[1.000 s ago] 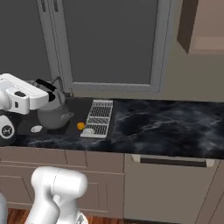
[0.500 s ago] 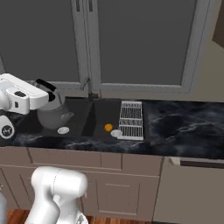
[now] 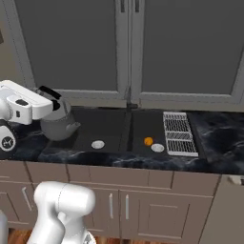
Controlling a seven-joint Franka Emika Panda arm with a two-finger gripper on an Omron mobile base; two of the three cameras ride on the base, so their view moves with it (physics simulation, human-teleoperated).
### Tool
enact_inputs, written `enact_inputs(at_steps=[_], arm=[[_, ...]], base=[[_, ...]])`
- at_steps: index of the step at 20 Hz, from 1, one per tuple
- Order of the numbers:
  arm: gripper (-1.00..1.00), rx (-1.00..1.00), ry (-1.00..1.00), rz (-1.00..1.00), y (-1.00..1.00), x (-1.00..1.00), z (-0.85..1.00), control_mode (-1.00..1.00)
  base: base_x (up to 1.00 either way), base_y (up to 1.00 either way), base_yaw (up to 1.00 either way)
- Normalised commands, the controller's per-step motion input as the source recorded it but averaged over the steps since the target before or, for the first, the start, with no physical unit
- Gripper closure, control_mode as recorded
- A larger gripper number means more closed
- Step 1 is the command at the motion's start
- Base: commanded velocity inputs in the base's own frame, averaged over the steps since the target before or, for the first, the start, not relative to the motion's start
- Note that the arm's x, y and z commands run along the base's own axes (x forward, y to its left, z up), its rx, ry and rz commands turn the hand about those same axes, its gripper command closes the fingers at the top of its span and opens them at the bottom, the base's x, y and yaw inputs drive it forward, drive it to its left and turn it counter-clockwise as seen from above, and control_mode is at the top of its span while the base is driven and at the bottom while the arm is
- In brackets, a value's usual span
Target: Open the cabinet, pick the kettle from the cabinet, and place it in the sink.
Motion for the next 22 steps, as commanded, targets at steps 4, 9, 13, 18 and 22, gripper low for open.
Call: enact_inputs(at_steps=[4,9,13,18,22], arm=[[1.00,0.00,0.00,0.00,0.00,0.00,0.00,1.00],[1.00,0.00,0.00,0.00,0.00,0.00,0.00,1.00],[1.00,0.00,0.00,0.00,0.00,0.00,0.00,1.00],[1.00,0.00,0.00,0.00,0.00,0.00,0.00,1.00],[1.00,0.00,0.00,0.00,0.00,0.00,0.00,1.00]], base=[[0.18,0.74,0.04],[0.38,0.45,0.10],[0.17,0.00,0.07],[0.05,-0.10,0.02],[0.03,-0.26,0.00]])
